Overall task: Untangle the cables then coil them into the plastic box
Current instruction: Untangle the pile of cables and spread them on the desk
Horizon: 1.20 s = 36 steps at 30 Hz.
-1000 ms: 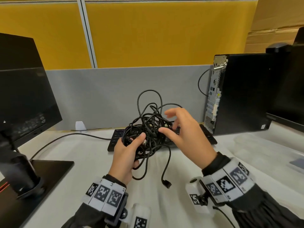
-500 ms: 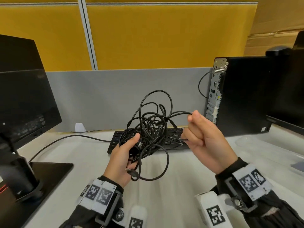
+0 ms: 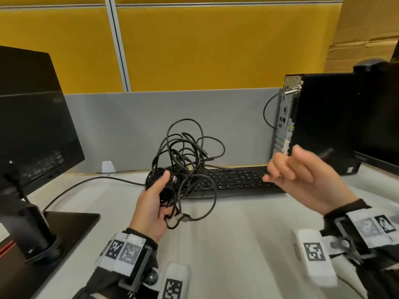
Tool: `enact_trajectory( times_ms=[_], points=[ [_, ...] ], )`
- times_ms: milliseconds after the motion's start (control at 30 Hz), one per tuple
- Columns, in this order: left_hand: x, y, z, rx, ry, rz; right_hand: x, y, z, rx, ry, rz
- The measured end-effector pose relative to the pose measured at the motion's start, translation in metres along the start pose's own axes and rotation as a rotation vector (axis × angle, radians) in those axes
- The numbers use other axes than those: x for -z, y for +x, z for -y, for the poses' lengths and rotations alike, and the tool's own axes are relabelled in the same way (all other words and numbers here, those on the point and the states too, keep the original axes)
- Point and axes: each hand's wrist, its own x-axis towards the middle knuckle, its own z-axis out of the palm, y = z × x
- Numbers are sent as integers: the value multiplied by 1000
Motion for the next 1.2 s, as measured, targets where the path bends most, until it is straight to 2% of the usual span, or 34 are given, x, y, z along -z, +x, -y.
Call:
enact_trajectory(
  times_ms=[67, 133, 200, 267, 300, 333, 367, 433, 567, 667, 767, 900, 967, 1033, 1200],
  points=[
    [3, 2, -4, -27, -31, -10, 8, -1, 1, -120, -505, -106],
    [2, 0, -8, -47, -65, 4, 12, -1, -2, -177, -793, -232],
    [0, -4, -10, -103, -85, 7, 5, 2, -9, -77, -1039, -324],
    [-5, -9, -11, -159, -70, 6, -13, 5, -22, 142, -1270, -342],
    [-7, -11, -11, -176, -57, 11, -23, 6, -29, 232, -1376, -296],
    [-9, -13, -10, -190, -43, 19, -35, 8, -36, 257, -1451, -217],
    [-10, -14, -9, -202, -30, 23, -42, 9, -45, 227, -1456, -144],
    [-11, -16, -8, -228, -15, 38, -53, 13, -58, 95, -1232, -60],
    [-12, -16, -8, -258, 2, 57, -58, 17, -72, -46, -725, -66],
    [-12, -16, -8, -252, 2, 70, -59, 16, -76, -130, -496, -84],
    [-13, -16, -8, -226, 10, 87, -62, 16, -75, -92, -535, -82],
    [-13, -16, -9, -201, 16, 105, -62, 17, -69, -123, -359, -122],
    [-12, -15, -9, -184, 28, 95, -57, 18, -64, -42, -382, -203],
    [-12, -15, -8, -165, 46, 87, -54, 20, -60, 88, -506, -254],
    [-15, -20, -3, -183, 81, 67, -54, 21, -50, 338, -805, -145]
  ],
)
